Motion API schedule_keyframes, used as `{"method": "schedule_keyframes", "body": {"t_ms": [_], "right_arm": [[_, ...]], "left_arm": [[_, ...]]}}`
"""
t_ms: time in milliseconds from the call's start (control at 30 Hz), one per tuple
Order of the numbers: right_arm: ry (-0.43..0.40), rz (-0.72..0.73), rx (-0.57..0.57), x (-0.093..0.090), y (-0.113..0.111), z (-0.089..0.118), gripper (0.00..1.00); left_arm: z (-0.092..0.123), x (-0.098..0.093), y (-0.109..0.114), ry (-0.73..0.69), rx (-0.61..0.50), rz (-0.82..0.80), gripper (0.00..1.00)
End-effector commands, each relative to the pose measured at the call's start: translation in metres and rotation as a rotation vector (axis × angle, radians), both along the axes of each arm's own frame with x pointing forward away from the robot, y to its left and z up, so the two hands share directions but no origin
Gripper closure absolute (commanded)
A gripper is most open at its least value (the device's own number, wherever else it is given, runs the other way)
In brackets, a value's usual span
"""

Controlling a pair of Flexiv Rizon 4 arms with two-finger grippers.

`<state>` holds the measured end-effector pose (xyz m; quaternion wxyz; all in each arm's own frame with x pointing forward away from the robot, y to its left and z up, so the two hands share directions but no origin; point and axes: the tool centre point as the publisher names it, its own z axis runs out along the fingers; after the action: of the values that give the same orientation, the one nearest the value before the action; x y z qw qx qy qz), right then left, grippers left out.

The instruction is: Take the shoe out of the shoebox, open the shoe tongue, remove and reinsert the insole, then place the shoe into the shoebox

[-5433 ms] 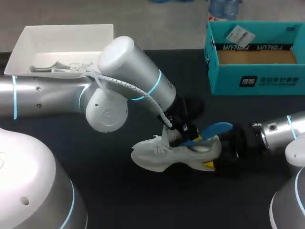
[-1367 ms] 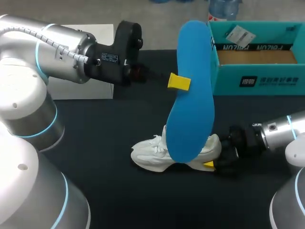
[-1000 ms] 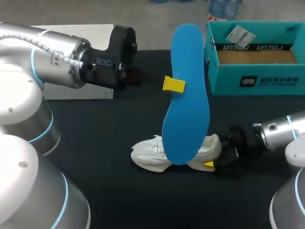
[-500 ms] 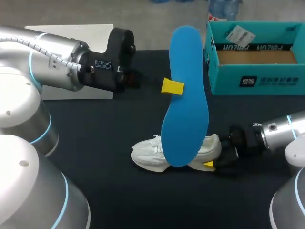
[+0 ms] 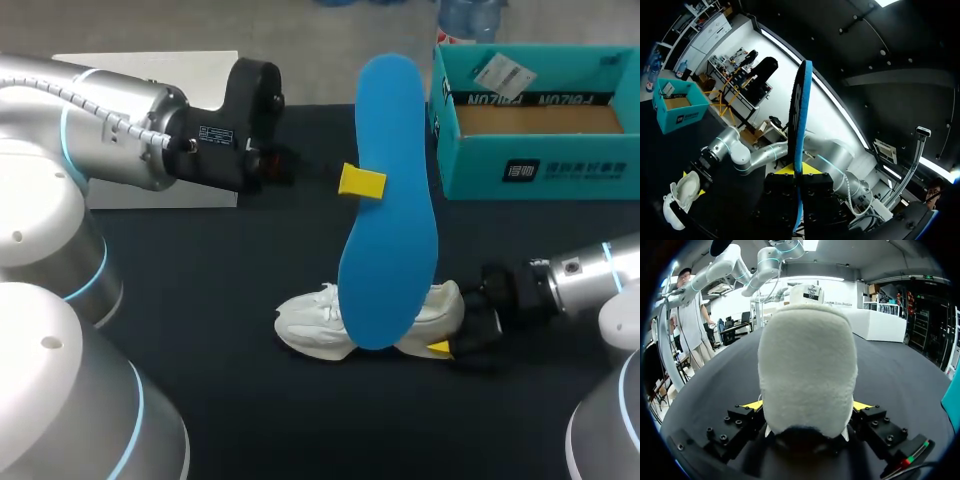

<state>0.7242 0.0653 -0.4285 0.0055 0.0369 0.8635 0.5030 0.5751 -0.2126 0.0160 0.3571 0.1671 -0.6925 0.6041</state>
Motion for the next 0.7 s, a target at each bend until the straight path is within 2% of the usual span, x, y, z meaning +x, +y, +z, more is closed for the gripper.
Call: {"method": "schedule_keyframes", "body": {"t_ms": [33,400,567,700], "right_arm": [[0.026,0.005,-0.051,0.003,0.000,0.007,0.00],[0.107,0.011,-0.230,0.000,-0.007,0.031,0.00],[0.175,-0.005,-0.370,-0.005,-0.007,0.045,0.00],[0.191,-0.032,-0.469,-0.010,-0.009,0.054,0.00]], "left_arm": [[-0.001,-0.001,-0.001,0.000,-0.001,0.002,1.00],[-0.001,-0.001,-0.001,0.000,-0.001,0.002,1.00],[-0.001,-0.001,-0.001,0.000,-0.001,0.002,1.00],[-0.001,-0.001,-0.001,0.000,-0.001,0.002,1.00]]}}
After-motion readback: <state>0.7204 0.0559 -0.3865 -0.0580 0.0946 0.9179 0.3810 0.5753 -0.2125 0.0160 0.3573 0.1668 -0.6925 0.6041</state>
